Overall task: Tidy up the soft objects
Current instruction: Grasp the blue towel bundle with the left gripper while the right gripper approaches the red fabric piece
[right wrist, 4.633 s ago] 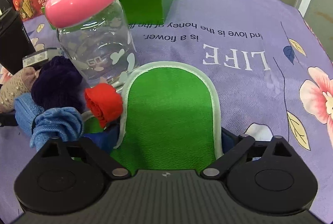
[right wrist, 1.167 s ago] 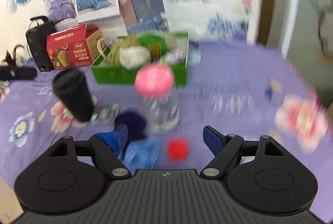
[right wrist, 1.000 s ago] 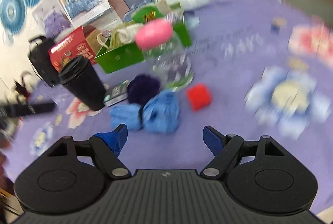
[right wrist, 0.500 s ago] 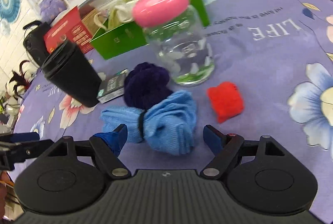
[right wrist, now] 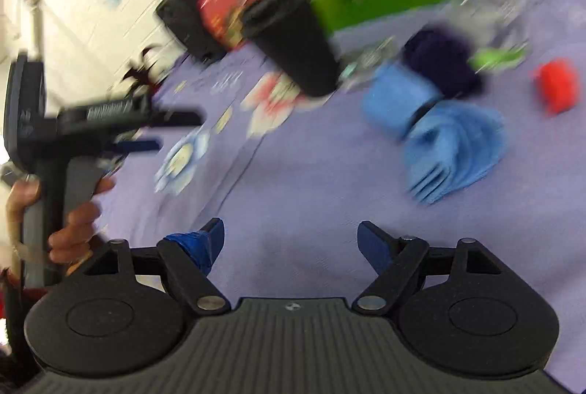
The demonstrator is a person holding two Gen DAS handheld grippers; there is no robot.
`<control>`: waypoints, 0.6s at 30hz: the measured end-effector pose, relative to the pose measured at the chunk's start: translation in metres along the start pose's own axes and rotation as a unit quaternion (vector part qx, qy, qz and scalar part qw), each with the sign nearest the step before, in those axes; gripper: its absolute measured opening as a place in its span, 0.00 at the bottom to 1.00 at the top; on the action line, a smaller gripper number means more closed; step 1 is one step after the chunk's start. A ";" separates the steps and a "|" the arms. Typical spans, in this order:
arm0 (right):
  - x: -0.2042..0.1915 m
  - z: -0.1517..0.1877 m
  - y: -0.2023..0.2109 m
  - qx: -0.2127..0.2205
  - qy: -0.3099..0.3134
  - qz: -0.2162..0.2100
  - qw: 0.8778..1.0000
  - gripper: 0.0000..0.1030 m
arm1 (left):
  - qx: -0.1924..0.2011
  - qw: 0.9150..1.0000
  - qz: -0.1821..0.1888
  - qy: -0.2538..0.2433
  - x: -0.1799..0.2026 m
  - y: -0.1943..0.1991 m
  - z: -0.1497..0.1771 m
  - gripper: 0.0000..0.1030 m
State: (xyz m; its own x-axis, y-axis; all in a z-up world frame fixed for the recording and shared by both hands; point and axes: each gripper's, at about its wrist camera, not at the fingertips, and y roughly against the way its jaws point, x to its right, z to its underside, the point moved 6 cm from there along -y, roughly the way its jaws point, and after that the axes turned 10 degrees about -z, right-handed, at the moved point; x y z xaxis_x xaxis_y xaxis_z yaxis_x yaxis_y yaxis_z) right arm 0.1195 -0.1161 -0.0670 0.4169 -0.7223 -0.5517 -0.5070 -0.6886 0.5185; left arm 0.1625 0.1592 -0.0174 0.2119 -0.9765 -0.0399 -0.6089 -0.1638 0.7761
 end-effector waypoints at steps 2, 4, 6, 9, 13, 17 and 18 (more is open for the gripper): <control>0.015 -0.020 0.008 0.024 0.019 0.060 0.998 0.65 | 0.000 1.000 0.002 -0.007 0.004 -0.001 0.000 1.00; 0.037 -0.037 0.000 0.025 0.008 0.082 0.996 0.65 | -0.001 1.000 0.007 -0.015 0.009 -0.001 0.000 1.00; 0.054 -0.046 -0.019 0.004 -0.011 0.064 0.998 0.64 | 0.001 1.000 0.007 -0.024 0.013 0.001 0.002 1.00; 0.063 -0.040 -0.044 -0.038 -0.017 0.060 0.997 0.64 | 0.006 0.999 -0.003 -0.034 0.011 0.004 0.003 1.00; 0.030 -0.022 -0.062 -0.074 0.051 0.084 0.992 0.66 | 0.004 0.999 -0.016 -0.030 0.004 0.001 0.003 1.00; -0.013 0.003 -0.064 -0.102 0.061 0.003 0.993 0.65 | -0.007 1.000 -0.011 -0.021 0.004 -0.005 0.003 1.00; -0.020 0.005 -0.057 -0.095 0.063 -0.006 0.993 0.65 | -0.010 1.000 -0.007 -0.022 0.006 -0.006 0.004 1.00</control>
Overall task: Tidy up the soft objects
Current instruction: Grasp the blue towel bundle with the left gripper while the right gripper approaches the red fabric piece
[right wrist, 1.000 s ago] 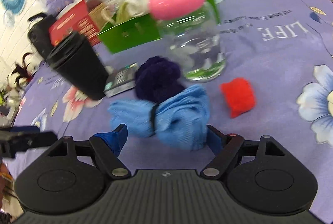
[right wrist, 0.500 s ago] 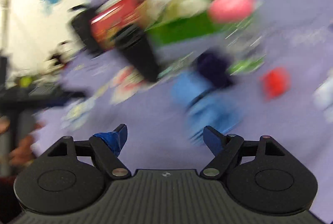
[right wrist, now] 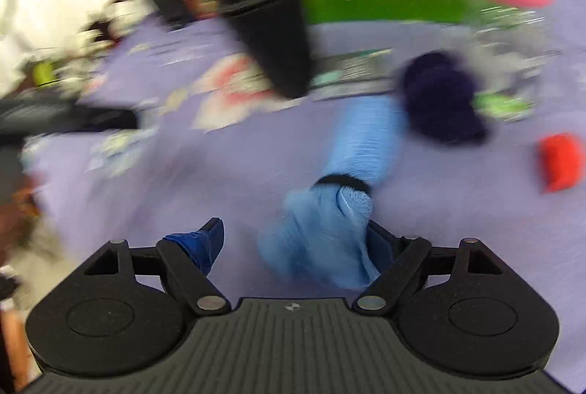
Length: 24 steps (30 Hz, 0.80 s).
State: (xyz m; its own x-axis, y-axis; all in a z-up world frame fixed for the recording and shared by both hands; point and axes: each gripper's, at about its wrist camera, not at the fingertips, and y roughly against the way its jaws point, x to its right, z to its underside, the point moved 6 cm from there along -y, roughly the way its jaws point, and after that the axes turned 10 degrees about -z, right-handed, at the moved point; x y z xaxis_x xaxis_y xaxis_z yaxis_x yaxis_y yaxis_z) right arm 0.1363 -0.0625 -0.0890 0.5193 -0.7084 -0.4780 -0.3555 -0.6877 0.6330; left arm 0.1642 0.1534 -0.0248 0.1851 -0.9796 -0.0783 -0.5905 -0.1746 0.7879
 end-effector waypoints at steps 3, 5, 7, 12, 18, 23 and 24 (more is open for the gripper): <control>0.009 0.002 0.035 0.038 -0.003 0.055 0.998 0.65 | -0.011 0.999 0.035 -0.010 0.018 0.000 0.004 1.00; 0.029 -0.003 0.062 0.066 -0.010 0.120 0.990 0.65 | -0.017 0.997 0.071 -0.022 0.039 0.001 0.007 1.00; 0.055 -0.009 0.082 0.091 -0.021 0.180 0.979 0.65 | -0.017 0.994 0.100 -0.046 0.066 0.003 0.009 1.00; 0.116 -0.027 0.079 0.072 -0.016 0.267 0.961 0.65 | -0.028 0.985 0.130 -0.114 0.130 0.000 0.020 1.00; 0.152 -0.033 0.050 0.030 -0.011 0.257 0.966 0.67 | -0.044 0.978 0.140 -0.151 0.169 -0.016 0.029 1.00; 0.154 -0.027 0.054 0.070 -0.007 0.248 0.966 0.69 | -0.074 0.975 0.155 -0.138 0.179 -0.037 0.031 0.99; 0.153 -0.025 0.053 0.077 0.000 0.250 0.965 0.69 | -0.077 0.975 0.152 -0.141 0.180 -0.040 0.033 0.99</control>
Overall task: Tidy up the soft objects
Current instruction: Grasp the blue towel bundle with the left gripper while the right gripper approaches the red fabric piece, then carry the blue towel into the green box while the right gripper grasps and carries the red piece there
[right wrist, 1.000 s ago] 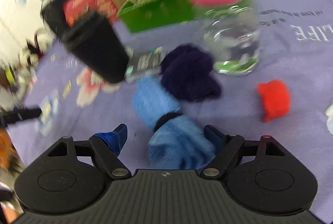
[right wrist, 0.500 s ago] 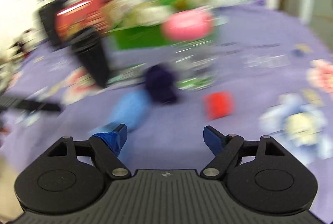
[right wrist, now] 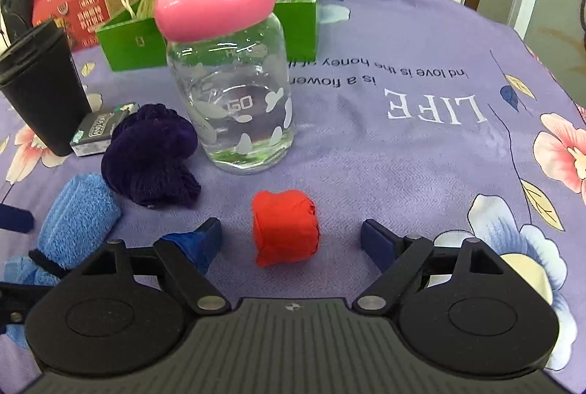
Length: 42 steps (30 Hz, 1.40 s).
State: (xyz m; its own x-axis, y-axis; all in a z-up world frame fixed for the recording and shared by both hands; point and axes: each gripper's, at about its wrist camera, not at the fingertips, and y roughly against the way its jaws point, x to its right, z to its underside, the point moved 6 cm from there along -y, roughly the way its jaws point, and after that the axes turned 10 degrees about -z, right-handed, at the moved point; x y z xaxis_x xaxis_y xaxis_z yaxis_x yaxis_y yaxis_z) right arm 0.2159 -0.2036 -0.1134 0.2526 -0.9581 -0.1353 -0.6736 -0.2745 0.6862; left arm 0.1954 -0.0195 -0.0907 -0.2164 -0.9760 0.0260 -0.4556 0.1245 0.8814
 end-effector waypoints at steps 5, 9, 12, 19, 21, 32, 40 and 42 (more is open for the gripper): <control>-0.001 0.001 0.000 0.018 0.008 0.001 1.000 0.72 | 0.013 1.000 -0.021 -0.012 0.000 -0.004 0.000 0.87; -0.008 0.003 0.001 0.035 0.038 -0.013 0.999 0.53 | 0.027 0.999 -0.036 -0.028 -0.003 0.005 0.000 0.27; -0.009 0.004 0.013 0.043 0.023 -0.035 0.998 0.11 | 0.031 0.999 -0.023 -0.009 -0.009 0.017 0.000 0.27; -0.018 -0.006 0.067 0.091 0.024 -0.047 0.994 0.11 | 0.071 0.997 -0.013 0.008 -0.024 0.062 -0.010 0.27; -0.014 -0.024 0.087 0.116 0.030 -0.043 0.992 0.11 | 0.083 0.996 0.007 0.020 -0.033 0.079 -0.024 0.27; -0.007 -0.221 0.040 0.152 0.116 -0.061 0.980 0.11 | 0.168 0.985 -0.038 0.026 -0.089 0.110 -0.230 0.27; -0.011 -0.304 -0.067 0.069 0.135 -0.074 0.986 0.13 | 0.125 0.988 -0.082 0.034 -0.108 0.034 -0.316 0.28; -0.005 -0.304 -0.093 0.023 0.112 -0.089 0.989 0.16 | 0.103 0.990 -0.091 0.036 -0.111 0.014 -0.323 0.54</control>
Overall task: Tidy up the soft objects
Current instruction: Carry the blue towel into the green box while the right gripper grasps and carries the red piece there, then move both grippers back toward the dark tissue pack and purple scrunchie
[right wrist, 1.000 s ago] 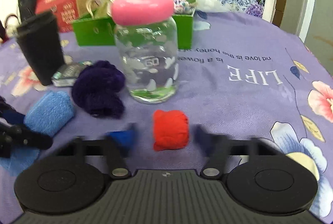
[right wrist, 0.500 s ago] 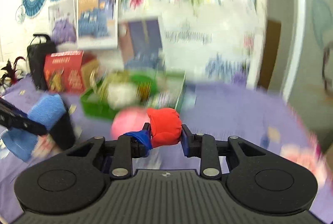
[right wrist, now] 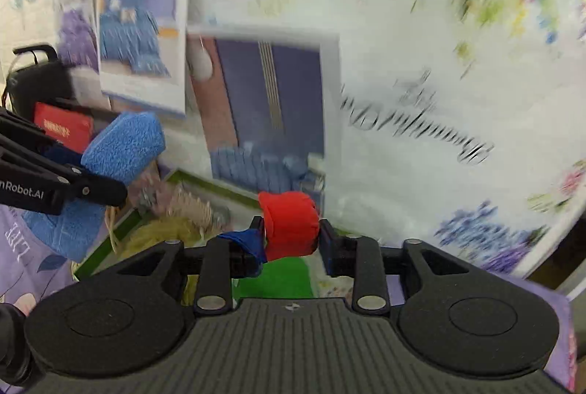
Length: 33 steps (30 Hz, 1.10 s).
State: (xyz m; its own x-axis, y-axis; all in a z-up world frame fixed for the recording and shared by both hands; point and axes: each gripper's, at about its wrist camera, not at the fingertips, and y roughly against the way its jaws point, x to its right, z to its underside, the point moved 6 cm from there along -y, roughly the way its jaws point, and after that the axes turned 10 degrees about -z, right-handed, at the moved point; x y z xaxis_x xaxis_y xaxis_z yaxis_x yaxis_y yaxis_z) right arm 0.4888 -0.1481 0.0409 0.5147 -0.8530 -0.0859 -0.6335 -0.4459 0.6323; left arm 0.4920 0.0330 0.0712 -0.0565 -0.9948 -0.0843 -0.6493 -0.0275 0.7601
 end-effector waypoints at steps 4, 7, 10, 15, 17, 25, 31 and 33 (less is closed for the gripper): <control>0.014 0.005 -0.011 0.002 -0.054 -0.010 0.999 0.20 | -0.013 1.000 -0.011 0.014 -0.004 -0.018 -0.002 0.73; 0.016 0.003 0.005 0.043 -0.063 -0.006 0.997 0.22 | -0.011 0.999 -0.002 0.030 -0.011 -0.015 0.002 0.73; 0.012 0.006 0.022 0.050 -0.065 -0.012 0.997 0.23 | -0.004 0.999 -0.007 0.034 -0.017 -0.003 0.006 0.73; -0.013 0.024 0.064 0.071 -0.056 -0.029 0.995 0.25 | 0.011 1.000 -0.011 0.022 -0.022 0.038 0.026 0.73; -0.028 0.037 0.085 0.082 -0.056 -0.043 0.994 0.26 | 0.020 1.000 -0.013 0.009 -0.021 0.058 0.041 0.73; -0.097 0.101 0.148 0.076 -0.015 -0.083 0.994 0.29 | 0.023 0.999 0.005 -0.021 -0.023 0.127 0.134 0.74; -0.153 0.171 0.139 -0.024 0.029 -0.143 0.989 0.31 | -0.017 0.999 0.027 -0.002 -0.041 0.152 0.231 0.75; -0.166 0.186 0.122 -0.057 0.052 -0.149 0.986 0.31 | -0.040 0.999 0.036 0.002 -0.043 0.148 0.263 0.75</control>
State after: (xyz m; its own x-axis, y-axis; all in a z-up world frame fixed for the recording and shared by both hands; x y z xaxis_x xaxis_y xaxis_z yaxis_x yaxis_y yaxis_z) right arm 0.2187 -0.1115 -0.0108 0.7288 -0.6534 -0.2047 -0.3792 -0.6340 0.6740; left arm 0.1987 0.0970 0.0181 -0.0980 -0.9949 -0.0251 -0.5805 0.0367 0.8135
